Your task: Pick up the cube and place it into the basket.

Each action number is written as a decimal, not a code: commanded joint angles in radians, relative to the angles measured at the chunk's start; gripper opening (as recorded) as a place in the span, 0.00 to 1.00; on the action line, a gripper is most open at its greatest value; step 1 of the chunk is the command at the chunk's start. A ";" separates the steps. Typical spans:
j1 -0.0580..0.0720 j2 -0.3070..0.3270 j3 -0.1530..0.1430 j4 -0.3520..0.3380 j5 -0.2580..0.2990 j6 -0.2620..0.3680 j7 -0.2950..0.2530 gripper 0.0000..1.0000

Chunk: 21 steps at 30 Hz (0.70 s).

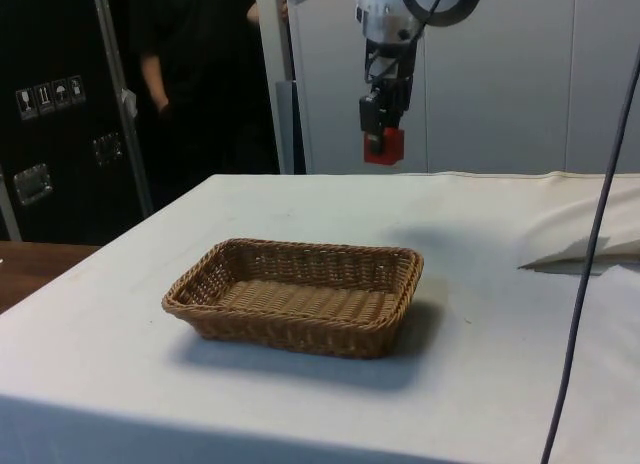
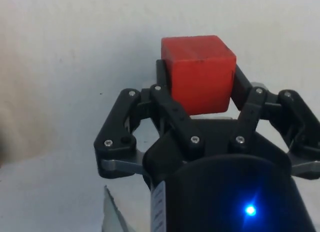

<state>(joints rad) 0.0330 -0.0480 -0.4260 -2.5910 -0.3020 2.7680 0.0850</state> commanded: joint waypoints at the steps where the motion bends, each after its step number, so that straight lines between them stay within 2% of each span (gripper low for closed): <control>1: 0.000 -0.003 0.011 0.009 -0.019 -0.016 0.030 0.07; 3: 0.000 -0.009 0.024 0.009 -0.018 -0.021 0.041 0.07; 4: 0.000 -0.009 0.020 0.001 0.000 -0.006 0.018 0.07; 5: 0.000 -0.013 0.032 0.009 -0.018 -0.024 0.048 0.07; 11: 0.001 -0.031 0.081 0.015 -0.016 -0.048 0.089 0.07; 12: 0.001 -0.029 0.077 0.009 0.000 -0.036 0.069 0.07; 13: 0.001 -0.033 0.088 0.017 -0.016 -0.053 0.095 0.07; 16: 0.001 -0.042 0.117 0.022 -0.015 -0.065 0.118 0.07; 20: 0.002 -0.050 0.144 0.030 -0.014 -0.081 0.140 0.07; 21: 0.002 -0.047 0.141 0.025 0.000 -0.068 0.121 0.07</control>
<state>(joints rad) 0.0350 -0.0950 -0.2850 -2.5660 -0.3020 2.7000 0.2060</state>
